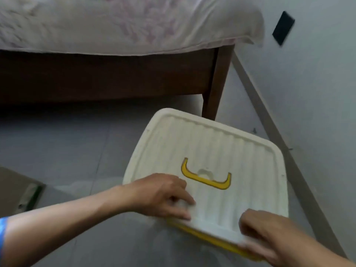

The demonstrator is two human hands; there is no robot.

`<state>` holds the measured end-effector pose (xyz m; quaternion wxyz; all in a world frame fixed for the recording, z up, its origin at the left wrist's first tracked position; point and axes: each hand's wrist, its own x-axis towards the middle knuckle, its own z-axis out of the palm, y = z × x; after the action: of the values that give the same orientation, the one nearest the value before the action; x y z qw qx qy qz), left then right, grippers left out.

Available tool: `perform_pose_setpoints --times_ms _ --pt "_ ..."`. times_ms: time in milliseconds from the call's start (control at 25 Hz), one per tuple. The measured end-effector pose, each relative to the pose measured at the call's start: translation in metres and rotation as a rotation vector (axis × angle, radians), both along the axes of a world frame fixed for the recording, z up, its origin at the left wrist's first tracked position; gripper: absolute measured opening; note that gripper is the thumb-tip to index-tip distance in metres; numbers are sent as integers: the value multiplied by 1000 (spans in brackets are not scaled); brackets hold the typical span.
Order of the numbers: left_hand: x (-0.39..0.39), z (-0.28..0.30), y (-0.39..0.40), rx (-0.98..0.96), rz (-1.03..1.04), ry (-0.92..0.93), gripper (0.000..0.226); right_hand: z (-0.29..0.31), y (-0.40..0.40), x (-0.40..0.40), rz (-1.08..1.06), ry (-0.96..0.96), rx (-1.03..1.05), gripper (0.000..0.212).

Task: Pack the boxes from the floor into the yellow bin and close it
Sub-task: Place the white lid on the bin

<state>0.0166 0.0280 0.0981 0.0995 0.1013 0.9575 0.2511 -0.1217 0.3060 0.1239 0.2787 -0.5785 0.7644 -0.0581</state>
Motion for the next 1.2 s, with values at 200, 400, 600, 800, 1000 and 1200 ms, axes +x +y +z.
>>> perform_pose_setpoints --times_ms 200,400,600,800,1000,1200 --pt "-29 -20 -58 -325 685 100 60 -10 -30 -48 -376 243 -430 36" --pt "9 -51 -42 -298 818 37 73 -63 -40 -48 -316 404 29 73" --pt "21 -52 -31 -196 926 60 68 -78 -33 -65 -290 360 -44 63" --pt "4 -46 -37 -101 1018 48 60 -75 -61 -105 -218 340 -85 67" --pt "25 -50 -30 -42 1015 8 68 -35 -96 -107 -228 392 -75 58" --pt "23 -45 -33 -17 1015 25 66 -12 -204 -48 -134 479 -266 54"
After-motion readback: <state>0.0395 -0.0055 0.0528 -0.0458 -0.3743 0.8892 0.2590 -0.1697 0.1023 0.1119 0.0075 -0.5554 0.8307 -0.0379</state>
